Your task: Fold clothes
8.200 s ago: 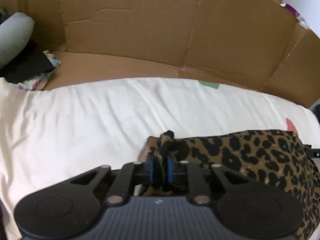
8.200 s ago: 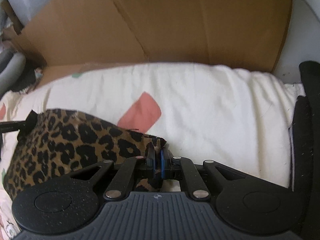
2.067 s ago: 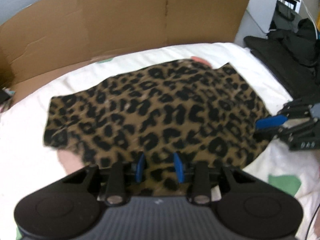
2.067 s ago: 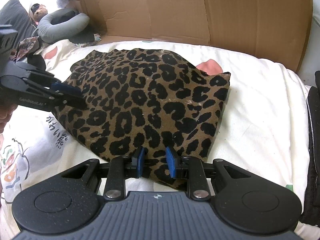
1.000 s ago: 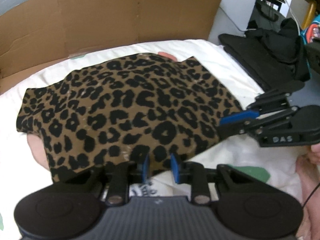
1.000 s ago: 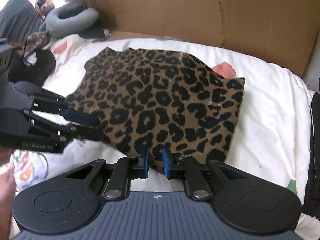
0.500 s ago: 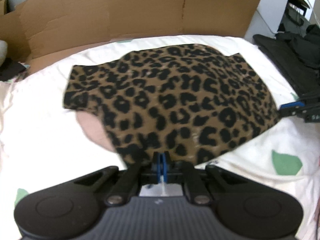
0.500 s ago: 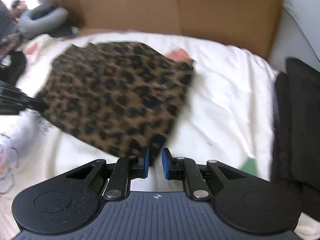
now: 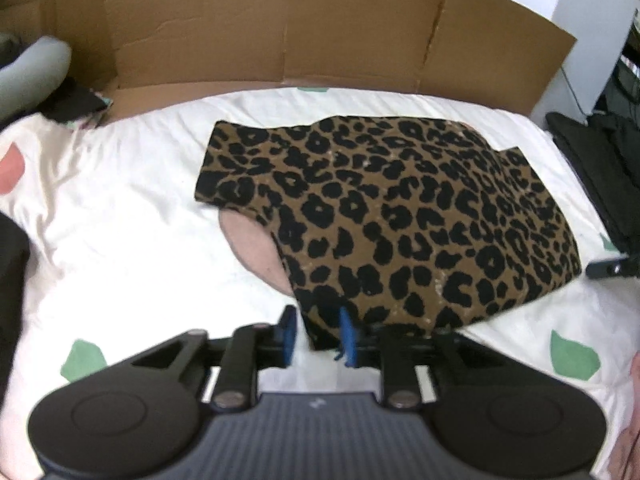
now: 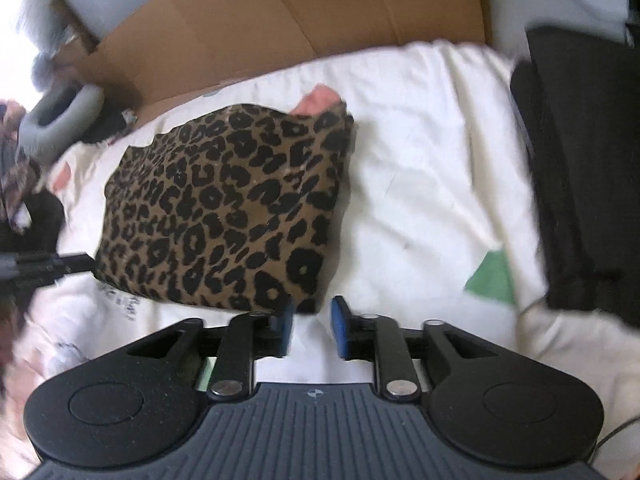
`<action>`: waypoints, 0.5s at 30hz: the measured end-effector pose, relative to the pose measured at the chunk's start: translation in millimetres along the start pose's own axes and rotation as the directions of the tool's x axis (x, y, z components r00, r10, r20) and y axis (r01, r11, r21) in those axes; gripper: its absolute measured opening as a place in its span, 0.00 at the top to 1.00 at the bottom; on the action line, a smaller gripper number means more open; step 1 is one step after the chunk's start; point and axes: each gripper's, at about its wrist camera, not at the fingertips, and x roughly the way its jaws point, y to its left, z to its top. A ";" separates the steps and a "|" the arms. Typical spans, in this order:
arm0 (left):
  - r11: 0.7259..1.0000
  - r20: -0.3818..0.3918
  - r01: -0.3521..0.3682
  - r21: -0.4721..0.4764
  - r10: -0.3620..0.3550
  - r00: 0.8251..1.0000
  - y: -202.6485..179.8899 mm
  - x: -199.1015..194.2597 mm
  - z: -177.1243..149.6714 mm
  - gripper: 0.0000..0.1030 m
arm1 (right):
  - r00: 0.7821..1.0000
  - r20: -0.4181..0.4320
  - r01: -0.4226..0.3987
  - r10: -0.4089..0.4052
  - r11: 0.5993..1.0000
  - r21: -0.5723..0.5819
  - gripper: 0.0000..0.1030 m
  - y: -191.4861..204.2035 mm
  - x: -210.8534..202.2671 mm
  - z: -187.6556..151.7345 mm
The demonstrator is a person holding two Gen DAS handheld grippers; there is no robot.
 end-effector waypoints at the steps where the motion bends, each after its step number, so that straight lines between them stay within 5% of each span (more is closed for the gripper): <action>1: 1.000 -0.002 0.005 -0.013 -0.005 1.000 1.2 1.2 -0.3 0.64 | 1.000 -0.010 -0.017 0.018 0.999 0.040 0.68 -2.9 2.6 -1.0; 12: 0.990 -0.023 0.048 -0.135 -0.051 0.998 14.4 11.8 -2.8 0.62 | 0.985 -0.017 -0.159 0.173 0.936 0.313 0.62 -27.6 31.1 4.9; 15: 0.987 -0.021 0.055 -0.150 -0.059 0.998 15.8 12.1 -2.2 0.63 | 0.982 -0.026 -0.169 0.189 0.924 0.342 0.79 -30.7 30.6 10.5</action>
